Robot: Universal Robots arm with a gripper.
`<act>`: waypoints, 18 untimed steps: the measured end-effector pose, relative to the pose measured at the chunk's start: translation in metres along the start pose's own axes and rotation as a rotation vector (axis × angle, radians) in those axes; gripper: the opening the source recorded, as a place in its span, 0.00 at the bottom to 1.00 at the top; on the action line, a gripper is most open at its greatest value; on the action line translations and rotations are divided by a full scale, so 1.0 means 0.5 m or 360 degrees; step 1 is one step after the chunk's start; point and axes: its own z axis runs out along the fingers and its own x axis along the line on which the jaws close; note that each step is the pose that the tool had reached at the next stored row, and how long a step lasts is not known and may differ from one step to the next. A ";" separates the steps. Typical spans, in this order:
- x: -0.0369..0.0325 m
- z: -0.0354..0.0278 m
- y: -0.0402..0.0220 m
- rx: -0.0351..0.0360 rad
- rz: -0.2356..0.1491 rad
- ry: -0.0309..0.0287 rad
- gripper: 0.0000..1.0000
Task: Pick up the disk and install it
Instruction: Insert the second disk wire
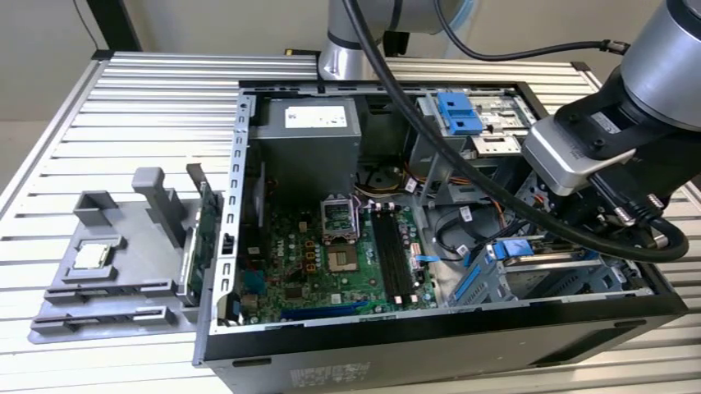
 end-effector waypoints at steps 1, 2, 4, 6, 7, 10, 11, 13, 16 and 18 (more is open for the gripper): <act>0.000 0.000 0.000 0.0000 0.0000 0.00001 0.00; 0.000 0.001 0.000 0.0000 0.0000 0.00000 0.00; 0.000 0.002 0.000 0.0000 0.0000 0.00000 0.00; 0.000 0.003 0.001 0.0000 0.0001 0.00003 0.00; 0.000 0.003 0.001 0.0000 0.0001 0.00004 0.00; 0.000 0.006 0.001 0.0000 0.0002 0.00003 0.00; 0.000 0.006 0.001 0.0000 0.0001 0.00004 0.00; 0.000 0.007 0.001 0.0000 0.0002 0.00002 0.00; 0.001 0.009 0.002 0.0000 0.0002 0.00002 0.00; 0.001 0.010 0.002 0.0000 0.0001 0.00002 0.00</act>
